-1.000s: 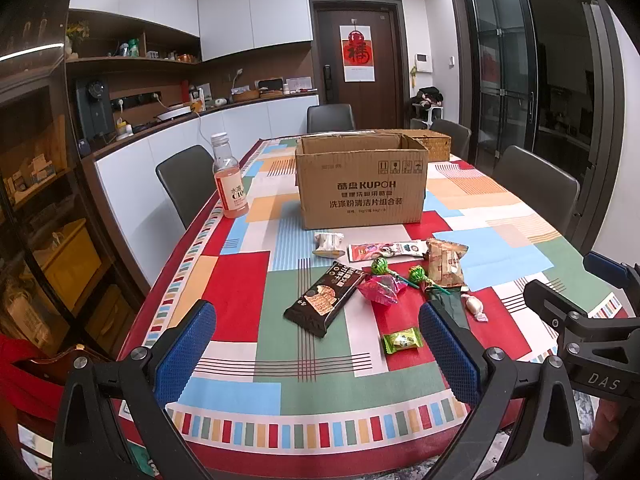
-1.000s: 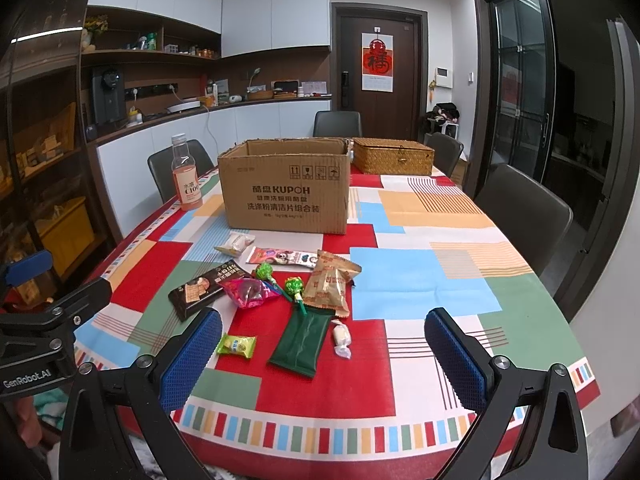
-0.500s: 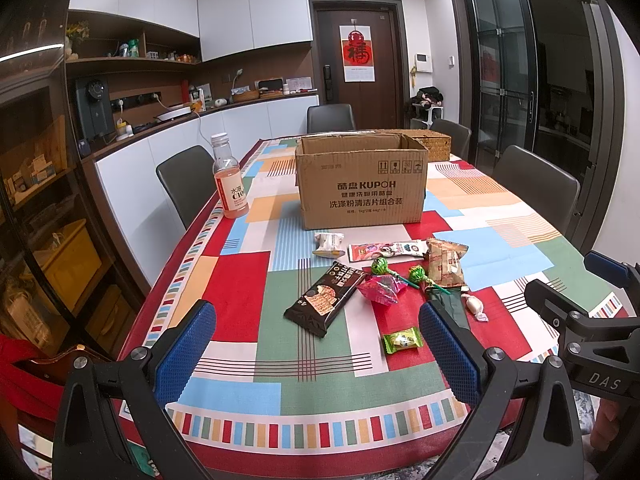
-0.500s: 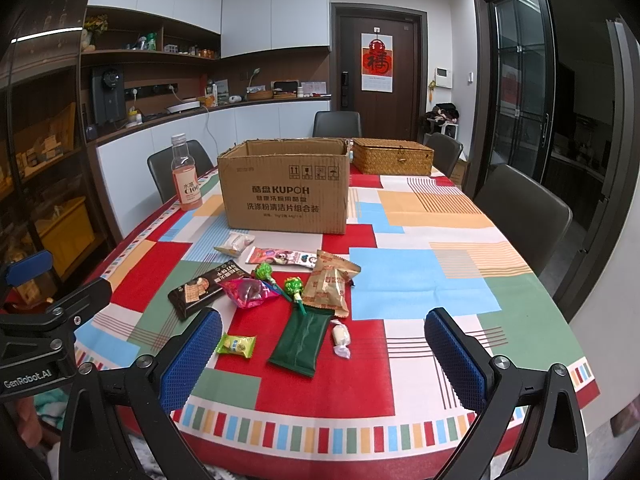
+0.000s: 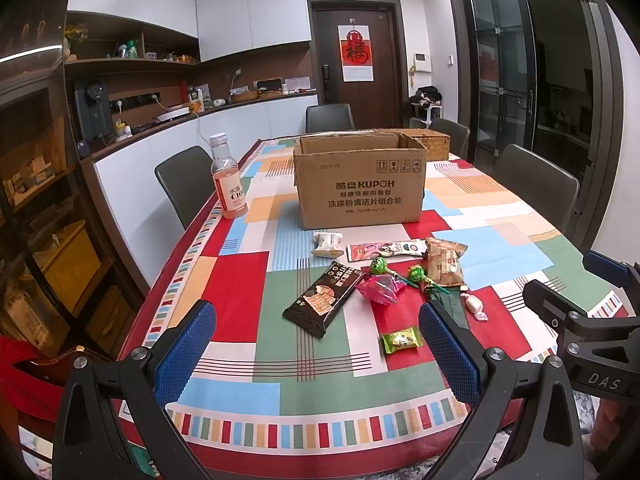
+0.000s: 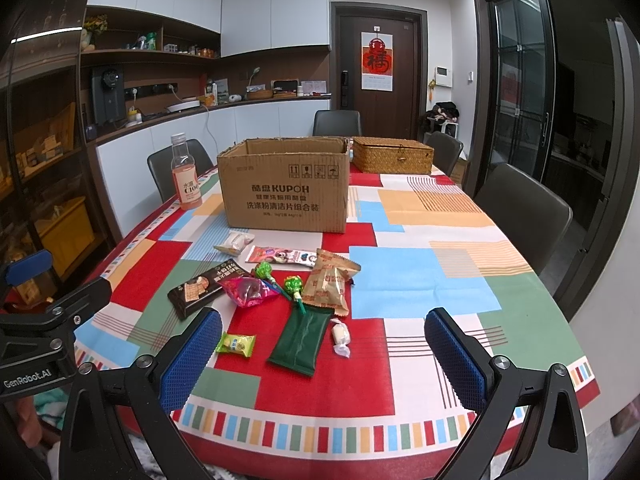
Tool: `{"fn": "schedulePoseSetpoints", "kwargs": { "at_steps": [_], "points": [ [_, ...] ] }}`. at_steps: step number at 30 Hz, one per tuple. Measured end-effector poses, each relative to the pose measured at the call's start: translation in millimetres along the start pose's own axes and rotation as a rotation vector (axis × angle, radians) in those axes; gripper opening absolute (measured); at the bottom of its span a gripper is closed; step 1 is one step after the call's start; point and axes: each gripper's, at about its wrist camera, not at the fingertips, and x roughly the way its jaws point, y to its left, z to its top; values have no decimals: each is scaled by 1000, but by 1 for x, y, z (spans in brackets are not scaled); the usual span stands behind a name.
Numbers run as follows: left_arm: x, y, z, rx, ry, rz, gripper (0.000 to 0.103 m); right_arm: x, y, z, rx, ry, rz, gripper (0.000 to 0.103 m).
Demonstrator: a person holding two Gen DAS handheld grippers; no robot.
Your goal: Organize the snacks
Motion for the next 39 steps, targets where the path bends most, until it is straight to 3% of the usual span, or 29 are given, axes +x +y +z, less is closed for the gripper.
{"fn": "schedulePoseSetpoints", "kwargs": {
  "at_steps": [9, 17, 22, 31, 39],
  "points": [
    [8, -5, 1, 24, 25, -2, 103, 3, -6, -2, 8, 18, 9, 102],
    [24, -15, 2, 90, 47, -55, 102, 18, -9, -3, 0, 45, 6, 102],
    [45, -27, 1, 137, 102, -117, 91, 39, -13, -3, 6, 99, 23, 101],
    [86, -49, -7, 201, 232, -184, 78, 80, -25, -10, 51, 218, 58, 90],
    [118, -61, -17, 239, 329, -214, 69, 111, -33, -17, 65, 306, 55, 72]
  ]
}}
